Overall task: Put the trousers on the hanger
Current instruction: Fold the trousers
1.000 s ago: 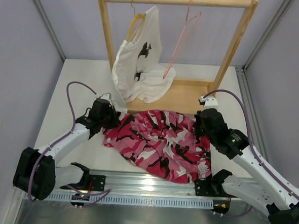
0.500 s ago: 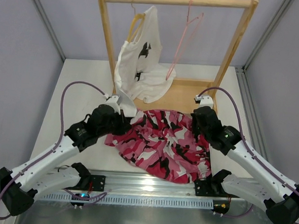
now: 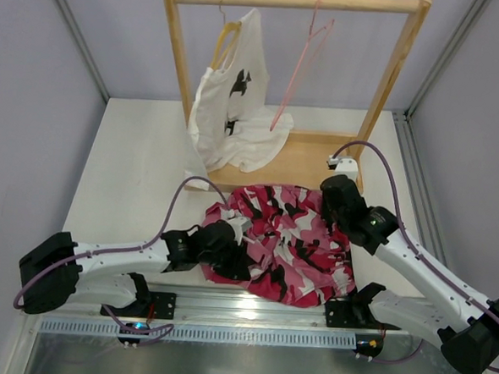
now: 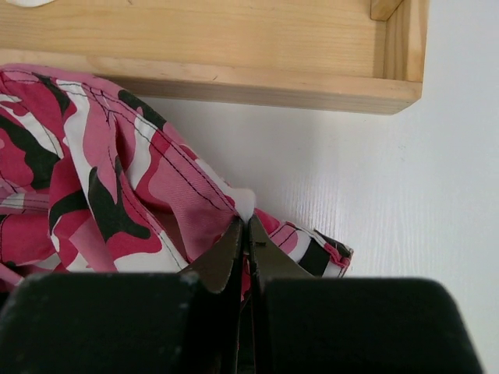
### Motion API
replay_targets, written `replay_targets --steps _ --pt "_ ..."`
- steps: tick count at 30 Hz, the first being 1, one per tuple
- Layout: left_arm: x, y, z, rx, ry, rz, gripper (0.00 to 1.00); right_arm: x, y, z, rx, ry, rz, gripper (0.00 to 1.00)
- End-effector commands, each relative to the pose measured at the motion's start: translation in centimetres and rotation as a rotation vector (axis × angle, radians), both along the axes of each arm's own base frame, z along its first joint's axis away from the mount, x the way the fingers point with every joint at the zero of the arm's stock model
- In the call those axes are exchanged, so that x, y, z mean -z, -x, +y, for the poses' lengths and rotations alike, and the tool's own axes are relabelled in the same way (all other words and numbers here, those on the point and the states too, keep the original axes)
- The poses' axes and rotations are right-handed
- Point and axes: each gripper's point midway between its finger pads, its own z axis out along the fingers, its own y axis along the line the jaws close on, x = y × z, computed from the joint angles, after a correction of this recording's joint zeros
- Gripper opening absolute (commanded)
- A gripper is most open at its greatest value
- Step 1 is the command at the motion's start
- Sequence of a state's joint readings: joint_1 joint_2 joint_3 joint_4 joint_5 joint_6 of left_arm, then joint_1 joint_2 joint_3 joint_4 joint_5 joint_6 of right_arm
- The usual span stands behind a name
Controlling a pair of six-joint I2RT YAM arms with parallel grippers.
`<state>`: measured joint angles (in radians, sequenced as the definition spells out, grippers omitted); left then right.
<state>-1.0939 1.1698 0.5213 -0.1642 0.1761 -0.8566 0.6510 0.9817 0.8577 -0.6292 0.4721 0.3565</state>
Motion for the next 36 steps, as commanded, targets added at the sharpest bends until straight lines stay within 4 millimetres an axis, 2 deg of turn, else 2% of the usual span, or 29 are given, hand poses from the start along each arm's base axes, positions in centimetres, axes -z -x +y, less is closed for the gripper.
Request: replay_targets --steps 1,2,3,4,5,6,7,8,9,10,11,12,13,17,20,24,27,31,32,33,35,36 --pt "-4.8 -0.6 -3.0 0.039 0.125 -0.052 0.38 -3.2 -1.1 -0.2 0.06 -0.058 -0.095 0.04" --pt "-6.5 -1.5 -3.0 0.009 0.149 -0.104 0.47 -3.2 -1.1 -0.3 0.06 -0.058 -0.095 0.04" --pt "-7.3 -1.9 -2.7 -0.012 0.155 -0.129 0.55 -3.3 -1.0 -0.3 0.062 -0.06 -0.098 0.04" --pt "-8.3 -2.3 -2.6 -0.03 0.166 -0.156 0.67 -3.4 -1.0 -0.3 0.056 -0.064 -0.098 0.04" --pt "-8.6 -2.5 -1.7 -0.048 0.135 -0.166 0.7 -3.5 -0.9 -0.2 0.05 -0.068 -0.1 0.04" --pt "-10.5 -4.2 -1.4 -0.124 0.133 -0.237 0.72 -3.4 -0.9 -0.2 0.04 -0.066 -0.1 0.04" --pt "-11.6 -4.8 -0.4 -0.165 0.12 -0.271 0.76 -3.4 -0.8 0.0 0.026 -0.071 -0.099 0.04" --pt "-10.9 -5.4 1.6 -0.217 0.019 -0.283 0.78 -3.5 -0.7 0.1 0.022 -0.078 -0.104 0.04" --pt "-12.9 -6.5 2.4 -0.285 -0.002 -0.315 0.8 -3.4 -0.7 0.1 0.015 -0.076 -0.103 0.04" --pt "-12.7 -8.3 4.2 -0.381 -0.095 -0.371 0.84 -3.3 -0.6 0.3 0.005 -0.081 -0.104 0.04" --pt "-12.9 -9.0 5.1 -0.421 -0.147 -0.384 0.85 -3.3 -0.6 0.7 -0.015 -0.096 -0.103 0.04" --pt "-12.0 -9.2 7.1 -0.448 -0.257 -0.374 0.86 -3.2 -0.5 0.8 -0.022 -0.099 -0.101 0.04" --pt "-12.3 -9.9 7.2 -0.473 -0.291 -0.386 0.88 -3.1 -0.6 0.9 -0.028 -0.102 -0.101 0.04" --pt "-10.5 -10.1 7.6 -0.491 -0.384 -0.339 0.91 -3.1 -0.5 1.3 -0.048 -0.106 -0.091 0.04" --pt "-9.0 -10.1 7.7 -0.502 -0.406 -0.284 0.89 -3.2 -0.5 1.5 -0.061 -0.111 -0.091 0.04" --pt "-8.6 -10.3 8.5 -0.523 -0.433 -0.282 0.88 -3.0 -0.4 1.5 -0.066 -0.11 -0.088 0.04" --pt "-7.4 -10.1 9.3 -0.515 -0.477 -0.276 0.89 -2.8 -0.3 1.6 -0.068 -0.11 -0.086 0.04" --pt "-6.1 -10.9 8.0 -0.472 -0.42 -0.312 0.88 -2.3 -0.4 2.0 -0.085 -0.119 -0.083 0.04" --pt "-6.7 -11.7 6.7 -0.477 -0.351 -0.343 0.88 -2.1 -0.4 2.1 -0.089 -0.122 -0.078 0.04" --pt "-6.2 -11.8 6.8 -0.45 -0.36 -0.365 0.86 -2.0 -0.4 2.3 -0.095 -0.126 -0.075 0.04" --pt "-6.7 -12.5 6.6 -0.46 -0.333 -0.394 0.83 -1.8 -0.3 2.7 -0.111 -0.134 -0.064 0.04" --pt "-6.8 -12.6 6.7 -0.457 -0.341 -0.401 0.77 -1.7 -0.3 2.7 -0.113 -0.134 -0.058 0.04"
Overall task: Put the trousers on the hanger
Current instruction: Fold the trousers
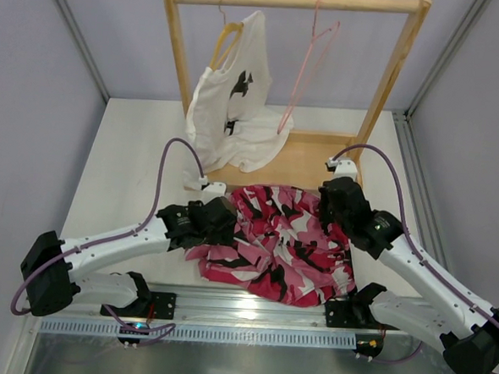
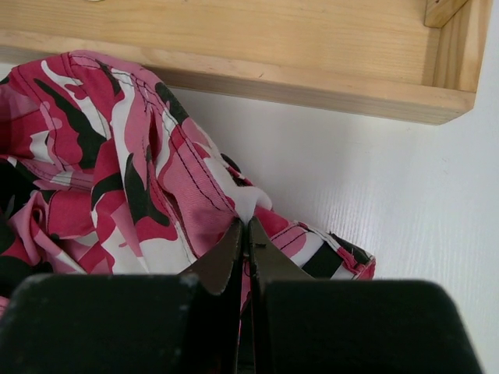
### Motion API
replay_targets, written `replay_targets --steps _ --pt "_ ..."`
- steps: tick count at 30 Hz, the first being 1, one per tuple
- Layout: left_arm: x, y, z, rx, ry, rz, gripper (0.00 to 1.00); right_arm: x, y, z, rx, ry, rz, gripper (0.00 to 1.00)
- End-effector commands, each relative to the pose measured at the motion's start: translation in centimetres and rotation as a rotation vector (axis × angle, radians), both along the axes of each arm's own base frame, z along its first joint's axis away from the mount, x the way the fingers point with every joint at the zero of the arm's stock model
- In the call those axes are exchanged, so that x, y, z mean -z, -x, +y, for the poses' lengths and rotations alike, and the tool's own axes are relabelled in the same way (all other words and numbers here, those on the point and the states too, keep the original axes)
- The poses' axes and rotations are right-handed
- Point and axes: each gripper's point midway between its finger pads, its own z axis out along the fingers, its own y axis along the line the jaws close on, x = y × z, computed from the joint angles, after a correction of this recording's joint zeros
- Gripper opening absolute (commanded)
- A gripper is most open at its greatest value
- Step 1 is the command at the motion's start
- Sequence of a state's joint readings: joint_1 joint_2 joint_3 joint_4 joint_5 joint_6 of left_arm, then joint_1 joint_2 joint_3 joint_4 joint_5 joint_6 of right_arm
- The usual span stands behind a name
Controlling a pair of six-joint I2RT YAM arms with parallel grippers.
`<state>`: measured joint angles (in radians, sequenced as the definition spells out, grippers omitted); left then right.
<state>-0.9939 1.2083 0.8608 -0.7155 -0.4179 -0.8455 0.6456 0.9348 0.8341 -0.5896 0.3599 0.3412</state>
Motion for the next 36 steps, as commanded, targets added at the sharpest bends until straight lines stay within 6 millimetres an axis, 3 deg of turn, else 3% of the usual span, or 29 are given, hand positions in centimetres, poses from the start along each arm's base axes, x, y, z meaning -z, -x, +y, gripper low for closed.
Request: replay_targets --steps 1,2,3,5,6,9,10,11,13,16,21,23,25,27,28,29,30,31,32,34,35,36 --pt "-3.0 -2.5 -1.6 0.023 0.078 -0.135 0.74 -1.2 -0.8 1.3 -0.034 -0.056 -0.044 0.04" --pt "-3.0 -2.5 -1.4 0.023 0.065 -0.135 0.69 -1.2 -0.8 1.3 -0.034 -0.057 -0.044 0.04" --pt "-3.0 -2.4 -1.2 0.026 0.053 -0.131 0.52 -1.1 -0.7 1.3 -0.036 -0.058 -0.042 0.04" --pt "-3.2 -2.3 -1.1 0.045 0.039 -0.131 0.35 -1.0 -0.9 1.4 -0.033 -0.061 -0.046 0.04" --pt "-3.0 -2.1 -0.8 0.053 0.018 -0.119 0.22 -0.8 -0.9 1.4 -0.03 -0.058 -0.044 0.04" --pt "-3.3 -1.9 0.0 0.041 -0.031 -0.099 0.01 -1.1 -1.1 1.4 -0.027 -0.058 -0.047 0.04" --pt "-2.9 -1.0 1.5 0.034 -0.094 -0.056 0.0 -1.0 -1.0 1.3 -0.026 -0.051 -0.044 0.04" --pt "-4.1 -1.2 1.5 0.003 -0.083 -0.061 0.0 -1.1 -1.1 1.0 -0.016 -0.044 -0.05 0.04" --pt "-5.2 0.0 3.5 -0.015 -0.137 -0.027 0.0 -1.0 -1.3 0.1 0.025 -0.011 -0.059 0.04" --pt "-9.6 0.3 3.6 0.008 -0.039 -0.089 0.0 -0.9 -1.7 -0.3 0.054 0.008 -0.059 0.04" --pt "-16.5 1.4 -1.9 0.237 0.377 -0.24 0.0 -0.2 -1.8 0.9 0.029 -0.031 -0.032 0.04" --pt "-17.7 2.7 -3.8 0.327 0.484 -0.22 0.0 -0.2 -1.9 1.0 0.034 -0.038 -0.034 0.04" --pt "-17.5 3.7 -5.3 0.392 0.506 -0.155 0.01 -0.3 -1.9 0.9 0.035 -0.033 -0.035 0.04" --pt "-17.1 4.1 -5.4 0.405 0.478 -0.123 0.0 -0.6 -2.1 0.8 0.045 -0.027 -0.047 0.04" --pt "-16.9 3.9 -4.8 0.37 0.447 -0.116 0.0 -0.8 -2.2 0.7 0.046 -0.02 -0.052 0.04" --pt "-18.0 1.6 -3.0 0.234 0.382 -0.196 0.0 -1.4 -2.5 0.7 0.052 -0.022 -0.066 0.04" --pt "-17.0 1.4 0.1 0.138 0.256 -0.18 0.0 -1.7 -2.7 -0.2 0.092 0.011 -0.073 0.04" --pt "-17.4 0.6 2.2 0.047 0.182 -0.208 0.0 -2.5 -2.9 -0.7 0.122 0.015 -0.09 0.04" --pt "-20.1 -1.7 5.4 -0.153 0.111 -0.338 0.0 -4.2 -3.3 -1.3 0.17 0.01 -0.126 0.04" --pt "-20.5 -1.4 10.5 -0.288 -0.075 -0.365 0.0 -6.6 -3.2 -4.3 0.304 0.057 -0.199 0.04" --pt "-22.3 -1.8 12.0 -0.365 -0.087 -0.43 0.0 -8.1 -3.2 -5.2 0.347 0.054 -0.234 0.04" --pt "-22.8 -1.9 12.9 -0.395 -0.101 -0.456 0.0 -9.0 -3.0 -6.0 0.384 0.059 -0.256 0.04"
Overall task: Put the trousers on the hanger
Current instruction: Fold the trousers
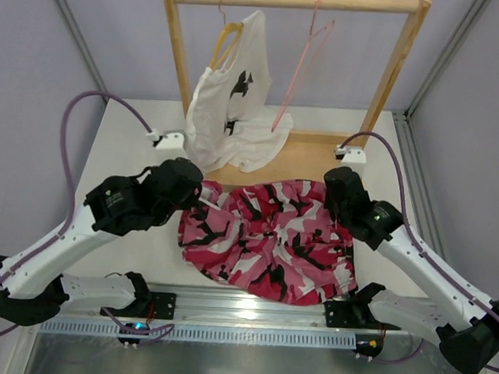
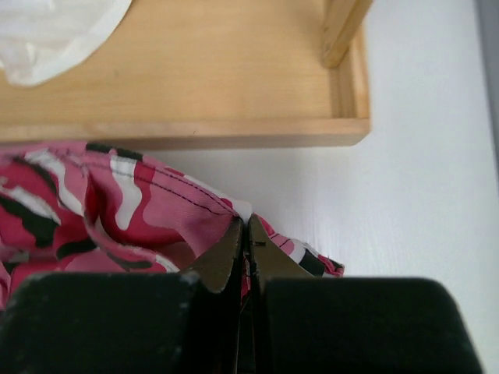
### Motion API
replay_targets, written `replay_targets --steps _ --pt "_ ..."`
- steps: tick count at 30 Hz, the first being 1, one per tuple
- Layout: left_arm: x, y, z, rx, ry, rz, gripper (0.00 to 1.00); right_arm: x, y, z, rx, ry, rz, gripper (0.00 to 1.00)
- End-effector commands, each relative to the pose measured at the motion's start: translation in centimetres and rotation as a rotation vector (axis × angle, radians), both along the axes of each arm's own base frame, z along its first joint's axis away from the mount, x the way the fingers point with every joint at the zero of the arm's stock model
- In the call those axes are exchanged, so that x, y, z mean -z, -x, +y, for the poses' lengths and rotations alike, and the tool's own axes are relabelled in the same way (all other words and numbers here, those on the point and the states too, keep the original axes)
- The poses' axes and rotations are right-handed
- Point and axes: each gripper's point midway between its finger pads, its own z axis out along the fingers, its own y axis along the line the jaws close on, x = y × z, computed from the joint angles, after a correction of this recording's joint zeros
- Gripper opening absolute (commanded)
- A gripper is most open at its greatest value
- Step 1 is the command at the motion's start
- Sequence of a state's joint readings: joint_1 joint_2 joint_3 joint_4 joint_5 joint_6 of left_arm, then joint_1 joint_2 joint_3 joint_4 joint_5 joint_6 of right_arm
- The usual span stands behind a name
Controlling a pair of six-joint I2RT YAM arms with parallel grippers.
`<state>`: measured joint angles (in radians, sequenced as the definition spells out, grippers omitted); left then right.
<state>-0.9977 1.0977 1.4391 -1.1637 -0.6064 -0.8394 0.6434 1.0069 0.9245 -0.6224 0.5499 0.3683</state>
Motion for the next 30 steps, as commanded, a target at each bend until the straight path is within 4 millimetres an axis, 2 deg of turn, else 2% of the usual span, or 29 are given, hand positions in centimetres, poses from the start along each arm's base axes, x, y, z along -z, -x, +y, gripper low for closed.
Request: replay_targets --steps 1,4,5,7,9,11,12,13,14,15,16,18,19,20,22,23,26,28,29,30 --pt "-3.8 -0.5 9.9 -0.346 -0.189 -0.184 0.0 -8.0 -0.3 -5.3 0.266 0.007 -0.241 0.04" --pt "-3.5 -0.9 11.5 -0.406 -0.172 -0.192 0.0 -9.5 0.3 -6.8 0.323 0.013 -0.278 0.04" --pt "-3.3 -1.2 11.2 -0.406 -0.155 -0.192 0.0 -9.9 0.6 -7.2 0.33 0.01 -0.288 0.04" --pt "-1.5 -1.2 11.6 -0.397 -0.203 -0.136 0.0 -9.5 1.1 -7.8 0.348 0.027 -0.277 0.04" --pt "0.0 -1.2 13.7 -0.47 -0.277 -0.077 0.0 -9.2 1.7 -9.1 0.405 0.061 -0.275 0.04" --pt "2.1 -1.3 14.5 -0.488 -0.319 -0.012 0.0 -8.6 2.1 -9.9 0.43 0.086 -0.257 0.04" --pt "2.6 -2.1 13.7 -0.474 -0.273 -0.019 0.0 -8.4 2.2 -10.1 0.433 0.084 -0.255 0.04" --pt "4.7 -2.0 12.9 -0.427 -0.26 0.028 0.0 -8.3 2.3 -10.2 0.437 0.077 -0.255 0.04" --pt "5.7 -2.4 12.6 -0.418 -0.232 0.049 0.0 -7.9 2.3 -10.1 0.432 0.077 -0.246 0.04" --pt "6.4 -3.6 11.4 -0.403 -0.172 0.038 0.0 -7.9 2.3 -10.1 0.432 0.07 -0.25 0.04" --pt "8.9 -3.6 10.5 -0.346 -0.148 0.123 0.0 -7.9 2.2 -10.1 0.43 0.07 -0.252 0.04" --pt "10.9 -4.4 8.4 -0.26 -0.086 0.167 0.01 -7.8 2.3 -10.3 0.435 0.08 -0.248 0.04" --pt "11.2 -5.4 6.7 -0.213 -0.029 0.155 0.05 -7.9 2.3 -10.3 0.435 0.081 -0.251 0.04" --pt "13.1 -4.9 5.2 -0.141 -0.001 0.212 0.17 -7.9 2.3 -10.3 0.432 0.084 -0.251 0.04" --pt "14.0 -5.0 4.4 -0.128 0.032 0.228 0.33 -7.7 2.3 -10.2 0.423 0.076 -0.251 0.04" --pt "14.4 -4.8 4.9 -0.159 0.027 0.23 0.48 -7.5 2.2 -10.0 0.415 0.072 -0.249 0.04" --pt "14.2 -4.6 7.5 -0.27 -0.006 0.219 0.65 -6.8 2.0 -9.4 0.389 0.054 -0.24 0.04" --pt "13.2 -4.9 10.2 -0.385 -0.002 0.183 0.72 -6.4 1.7 -8.9 0.368 0.034 -0.237 0.04" --pt "13.0 -5.4 10.7 -0.407 0.016 0.156 0.82 -6.2 1.7 -8.7 0.362 0.029 -0.233 0.04" --pt "13.0 -5.7 10.9 -0.412 0.031 0.139 0.87 -6.1 1.5 -8.4 0.355 0.018 -0.236 0.04"
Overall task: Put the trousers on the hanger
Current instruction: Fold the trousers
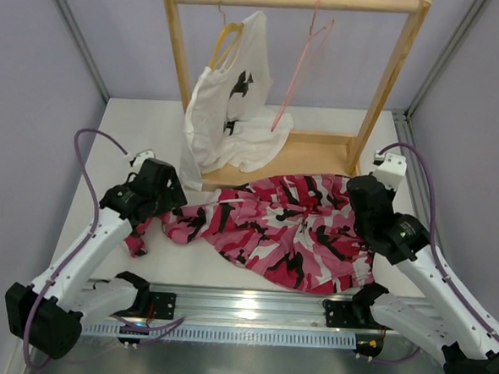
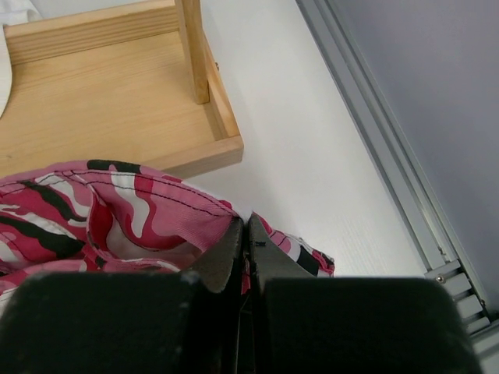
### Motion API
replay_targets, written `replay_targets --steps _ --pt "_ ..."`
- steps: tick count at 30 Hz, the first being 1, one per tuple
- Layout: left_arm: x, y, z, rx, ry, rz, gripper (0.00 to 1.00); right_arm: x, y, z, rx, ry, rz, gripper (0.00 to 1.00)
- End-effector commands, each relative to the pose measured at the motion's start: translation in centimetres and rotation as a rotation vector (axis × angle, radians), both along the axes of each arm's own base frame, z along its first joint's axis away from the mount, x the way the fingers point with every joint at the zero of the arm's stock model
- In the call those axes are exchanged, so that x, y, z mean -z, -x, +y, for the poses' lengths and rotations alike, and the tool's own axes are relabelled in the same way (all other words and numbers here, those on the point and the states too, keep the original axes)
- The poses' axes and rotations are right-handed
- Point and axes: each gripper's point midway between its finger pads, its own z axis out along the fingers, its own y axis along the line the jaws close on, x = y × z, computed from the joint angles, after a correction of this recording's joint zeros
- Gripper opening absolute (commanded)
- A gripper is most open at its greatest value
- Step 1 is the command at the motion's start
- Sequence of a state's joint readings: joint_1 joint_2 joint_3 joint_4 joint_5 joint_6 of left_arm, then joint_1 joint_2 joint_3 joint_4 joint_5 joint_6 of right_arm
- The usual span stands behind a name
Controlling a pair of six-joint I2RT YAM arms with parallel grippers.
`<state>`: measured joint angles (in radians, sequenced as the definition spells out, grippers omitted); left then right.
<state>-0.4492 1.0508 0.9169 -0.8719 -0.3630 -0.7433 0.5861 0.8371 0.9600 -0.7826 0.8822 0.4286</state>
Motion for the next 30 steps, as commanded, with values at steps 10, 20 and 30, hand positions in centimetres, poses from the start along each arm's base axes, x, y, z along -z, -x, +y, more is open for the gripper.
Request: replay_targets --steps 10,20,30 --pt "3.5 -4.2 1.0 -0.112 0.08 -0.01 0.96 -0.6 -1.4 3.7 -0.148 -0.165 -0.082 0.04" --pt "5.7 -5.5 3.6 -0.125 -0.058 0.094 0.47 0.0 -1.6 4.2 -0.181 -0.156 -0.07 0.04" --pt "-1.6 0.5 7.4 -0.377 -0.058 -0.135 0.0 -0.8 -2.5 3.4 -0.105 -0.126 -0.088 0.04"
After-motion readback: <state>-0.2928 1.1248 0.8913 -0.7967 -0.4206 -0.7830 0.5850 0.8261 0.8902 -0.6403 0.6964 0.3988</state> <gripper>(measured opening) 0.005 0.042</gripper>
